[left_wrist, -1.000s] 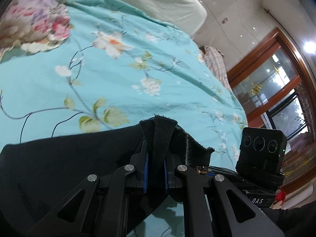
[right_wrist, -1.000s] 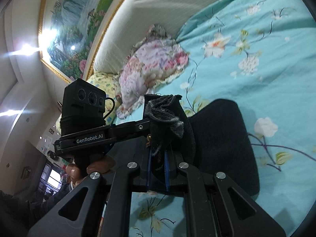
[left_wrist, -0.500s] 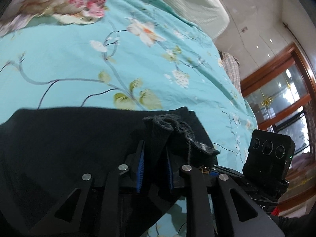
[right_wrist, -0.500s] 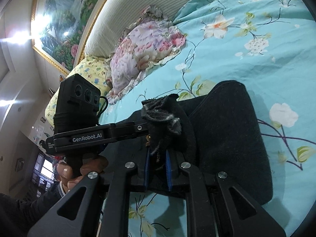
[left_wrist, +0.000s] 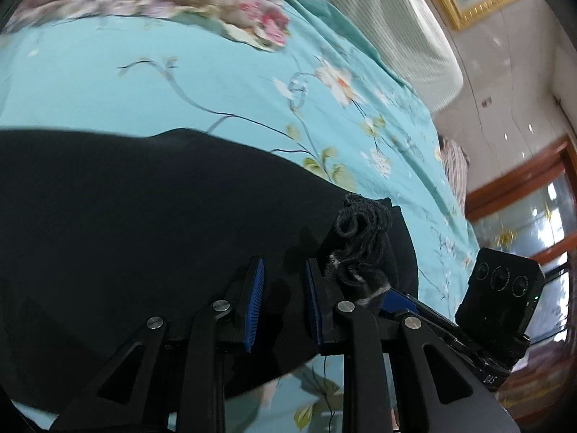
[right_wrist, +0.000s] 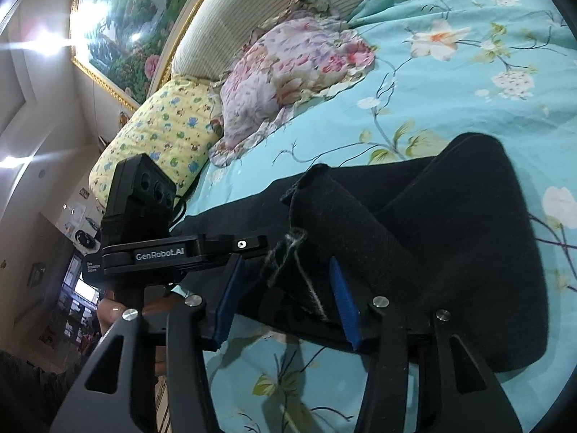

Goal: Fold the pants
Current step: 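Lift the waistband and fold it over toward the leg ends, then open both grippers and release the folded pants onto the sheet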

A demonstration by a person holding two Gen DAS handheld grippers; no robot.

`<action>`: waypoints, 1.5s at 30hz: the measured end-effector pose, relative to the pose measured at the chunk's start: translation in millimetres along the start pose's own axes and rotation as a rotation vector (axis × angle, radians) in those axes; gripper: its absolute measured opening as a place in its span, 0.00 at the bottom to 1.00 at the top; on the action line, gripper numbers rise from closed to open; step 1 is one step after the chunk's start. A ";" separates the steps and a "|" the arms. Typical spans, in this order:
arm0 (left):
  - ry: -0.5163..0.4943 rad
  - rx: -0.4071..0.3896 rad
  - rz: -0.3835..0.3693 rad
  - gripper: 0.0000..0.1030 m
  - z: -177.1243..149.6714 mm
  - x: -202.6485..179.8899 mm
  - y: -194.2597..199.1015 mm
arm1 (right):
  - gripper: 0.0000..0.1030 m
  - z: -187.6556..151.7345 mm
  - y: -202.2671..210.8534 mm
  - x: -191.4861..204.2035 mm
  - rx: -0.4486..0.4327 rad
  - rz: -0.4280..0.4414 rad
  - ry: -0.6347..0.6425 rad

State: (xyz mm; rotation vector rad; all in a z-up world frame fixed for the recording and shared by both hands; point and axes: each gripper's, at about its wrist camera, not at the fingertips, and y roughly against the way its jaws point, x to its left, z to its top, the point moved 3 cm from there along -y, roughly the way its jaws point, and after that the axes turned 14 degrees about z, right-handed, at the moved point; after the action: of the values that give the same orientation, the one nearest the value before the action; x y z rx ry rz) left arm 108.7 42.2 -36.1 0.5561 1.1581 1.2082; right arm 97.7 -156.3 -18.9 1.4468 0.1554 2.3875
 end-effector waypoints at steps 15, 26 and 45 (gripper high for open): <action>0.253 -0.120 0.082 0.30 -30.7 76.9 63.7 | 0.49 10.4 -31.0 45.0 0.084 0.076 0.084; 0.397 -0.199 0.155 0.33 -61.4 126.7 104.8 | 0.56 17.6 -68.8 64.4 0.156 0.089 0.133; 0.620 -0.240 0.210 0.42 -92.6 205.8 135.7 | 0.61 24.2 -124.4 91.7 0.252 0.125 0.200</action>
State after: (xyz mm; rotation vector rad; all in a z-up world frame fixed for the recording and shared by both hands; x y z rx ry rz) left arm -47.7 254.2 -35.0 0.1141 1.4611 1.7458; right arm 109.3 -10.3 36.3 1.3518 0.4410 2.6937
